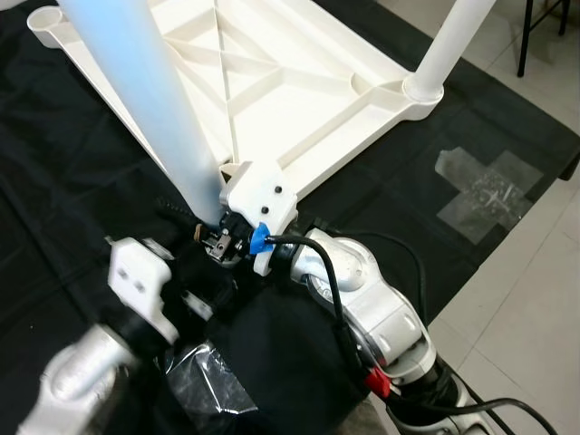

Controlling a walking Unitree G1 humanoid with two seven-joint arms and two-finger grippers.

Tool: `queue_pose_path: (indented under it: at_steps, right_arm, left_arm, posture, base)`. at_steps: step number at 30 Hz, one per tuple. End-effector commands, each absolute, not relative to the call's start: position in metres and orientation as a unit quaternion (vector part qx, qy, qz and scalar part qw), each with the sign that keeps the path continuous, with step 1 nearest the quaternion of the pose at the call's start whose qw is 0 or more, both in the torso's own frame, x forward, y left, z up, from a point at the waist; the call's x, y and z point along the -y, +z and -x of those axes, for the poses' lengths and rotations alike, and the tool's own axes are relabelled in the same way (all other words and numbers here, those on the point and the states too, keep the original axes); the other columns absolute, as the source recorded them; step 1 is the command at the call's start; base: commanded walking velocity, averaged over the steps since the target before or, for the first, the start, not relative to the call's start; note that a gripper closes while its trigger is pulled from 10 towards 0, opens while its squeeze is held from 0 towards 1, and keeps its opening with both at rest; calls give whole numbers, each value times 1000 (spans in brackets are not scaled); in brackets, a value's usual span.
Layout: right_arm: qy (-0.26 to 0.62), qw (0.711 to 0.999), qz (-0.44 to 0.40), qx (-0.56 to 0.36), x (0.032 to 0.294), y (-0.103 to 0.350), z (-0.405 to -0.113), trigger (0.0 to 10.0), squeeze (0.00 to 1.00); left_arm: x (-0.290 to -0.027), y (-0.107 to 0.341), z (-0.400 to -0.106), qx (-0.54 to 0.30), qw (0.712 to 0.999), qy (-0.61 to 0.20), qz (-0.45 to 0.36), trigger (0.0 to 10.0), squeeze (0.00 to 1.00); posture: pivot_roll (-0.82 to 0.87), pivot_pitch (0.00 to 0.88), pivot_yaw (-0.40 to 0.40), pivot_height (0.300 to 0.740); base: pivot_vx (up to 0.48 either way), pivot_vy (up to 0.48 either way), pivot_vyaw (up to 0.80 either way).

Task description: Building children table

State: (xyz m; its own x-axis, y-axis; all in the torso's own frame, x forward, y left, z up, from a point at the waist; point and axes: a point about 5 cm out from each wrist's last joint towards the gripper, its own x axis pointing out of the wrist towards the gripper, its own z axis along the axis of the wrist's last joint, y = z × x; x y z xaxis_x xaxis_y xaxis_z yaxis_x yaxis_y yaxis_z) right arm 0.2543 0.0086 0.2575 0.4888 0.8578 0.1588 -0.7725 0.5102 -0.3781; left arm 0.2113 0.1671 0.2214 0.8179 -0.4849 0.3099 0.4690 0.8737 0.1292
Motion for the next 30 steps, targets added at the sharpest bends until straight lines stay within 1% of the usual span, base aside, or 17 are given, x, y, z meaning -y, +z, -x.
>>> queue_pose_path:
  at_steps: [1, 3, 4, 6, 9, 16, 20, 21, 22, 23, 24, 25, 26, 27, 28, 29, 30]
  right_arm:
    - [475, 865, 153, 52, -6, 212, -261, 10000, 0]
    - [477, 863, 161, 55, -7, 210, -259, 10000, 0]
    - [477, 863, 161, 55, -7, 210, -259, 10000, 0]
    - [478, 860, 169, 59, -7, 206, -257, 10000, 0]
    - [483, 856, 176, 59, -7, 199, -254, 10000, 0]
    - [488, 853, 177, 51, -4, 189, -249, 10000, 0]
    - [477, 862, 164, 49, -1, 189, -253, 10000, 0]
    - [475, 868, 132, 54, 1, 194, -256, 10000, 0]
    - [490, 867, 46, 81, 4, 212, -261, 10000, 0]
    - [490, 867, 46, 81, 4, 212, -261, 10000, 0]
    - [503, 858, 14, 103, 6, 224, -264, 10000, 0]
    - [511, 851, -2, 118, 8, 231, -265, 10000, 0]
    - [511, 851, -2, 118, 8, 231, -265, 10000, 0]
    - [547, 826, 0, 133, 18, 242, -269, 10000, 0]
    - [588, 794, 31, 148, 36, 256, -278, 10000, 0]
    - [588, 794, 31, 148, 36, 256, -278, 10000, 0]
    - [594, 786, 85, 147, 52, 261, -288, 10000, 0]
  left_arm:
    - [-197, 252, -215, 232, 956, -179, -13, 10000, 0]
    - [-211, 271, -217, 264, 951, -159, -8, 10000, 0]
    - [-211, 271, -217, 264, 951, -159, -8, 10000, 0]
    - [-222, 283, -216, 286, 947, -144, -6, 10000, 0]
    - [-232, 292, -215, 304, 944, -131, 0, 10000, 0]
    - [-239, 293, -214, 303, 945, -125, -5, 10000, 0]
    - [-238, 287, -214, 289, 948, -136, -5, 10000, 0]
    - [-236, 282, -215, 274, 950, -146, -7, 10000, 0]
    - [-231, 270, -216, 246, 956, -157, -13, 10000, 0]
    - [-231, 270, -216, 246, 956, -157, -13, 10000, 0]
    - [-230, 263, -217, 227, 961, -156, -23, 10000, 0]
    - [-230, 258, -217, 215, 964, -155, -30, 10000, 0]
    - [-230, 258, -217, 215, 964, -155, -30, 10000, 0]
    - [-234, 249, -220, 193, 971, -133, -41, 10000, 0]
    - [-244, 237, -222, 166, 981, -90, -50, 10000, 0]
    - [-244, 237, -222, 166, 981, -90, -50, 10000, 0]
    - [-251, 233, -223, 160, 984, -56, -49, 10000, 0]
  posture:
    - [16, 383, -60, 740]
    - [16, 374, -63, 740]
    - [16, 374, -63, 740]
    - [16, 374, -63, 740]
    - [15, 367, -68, 740]
    - [11, 344, -73, 740]
    - [13, 330, -71, 740]
    - [13, 330, -71, 740]
    - [18, 321, -66, 740]
    - [18, 321, -66, 740]
    - [19, 317, -64, 740]
    - [19, 316, -64, 740]
    - [19, 316, -64, 740]
    - [21, 309, -66, 740]
    - [22, 300, -66, 740]
    - [22, 300, -66, 740]
    - [24, 292, -69, 740]
  base:
    - [0, 0, 0]
    - [0, 0, 0]
    - [0, 0, 0]
    - [0, 0, 0]
    - [0, 0, 0]
    - [0, 0, 0]
    - [0, 0, 0]
    - [0, 0, 0]
    - [0, 0, 0]
    - [0, 0, 0]
    - [0, 0, 0]
    - [0, 0, 0]
    - [0, 0, 0]
    - [0, 0, 0]
    - [0, 0, 0]
    - [0, 0, 0]
    - [0, 0, 0]
